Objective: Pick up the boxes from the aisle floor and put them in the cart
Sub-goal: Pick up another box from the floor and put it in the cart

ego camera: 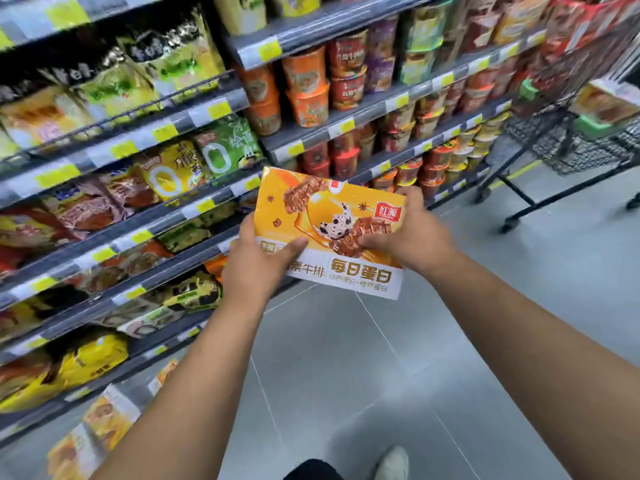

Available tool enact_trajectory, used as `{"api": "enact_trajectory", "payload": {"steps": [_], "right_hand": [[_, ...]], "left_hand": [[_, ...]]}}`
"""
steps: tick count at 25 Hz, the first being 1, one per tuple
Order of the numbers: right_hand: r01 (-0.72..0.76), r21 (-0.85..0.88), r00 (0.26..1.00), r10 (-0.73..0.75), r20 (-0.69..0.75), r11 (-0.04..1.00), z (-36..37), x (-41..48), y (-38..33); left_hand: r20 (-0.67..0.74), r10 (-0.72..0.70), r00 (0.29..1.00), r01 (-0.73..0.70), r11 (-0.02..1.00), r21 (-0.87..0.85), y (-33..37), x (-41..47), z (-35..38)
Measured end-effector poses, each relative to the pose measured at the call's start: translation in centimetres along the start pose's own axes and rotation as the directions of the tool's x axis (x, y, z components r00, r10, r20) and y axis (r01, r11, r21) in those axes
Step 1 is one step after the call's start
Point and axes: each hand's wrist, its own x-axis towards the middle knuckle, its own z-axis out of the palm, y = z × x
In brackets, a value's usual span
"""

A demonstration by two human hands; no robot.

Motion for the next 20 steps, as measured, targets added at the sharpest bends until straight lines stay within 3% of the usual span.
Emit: {"api": "enact_trajectory", "payload": {"steps": [9,20], "right_hand": [[-0.268,0.082,0.940,0.279,-0.197,0.960,-12.0,10.2,9.0],[-0.460,0.251,0.737,0.524,-0.426,0.852,-25.8,24.9,19.8]], "left_hand": [[0.266,0.219,0.939,-0.229,0.973,0.007,13.8,11.2,16.2],[0.550,0.407,0.730,-0.450,0.891,-0.062,32.7,24.6,37.7]]}}
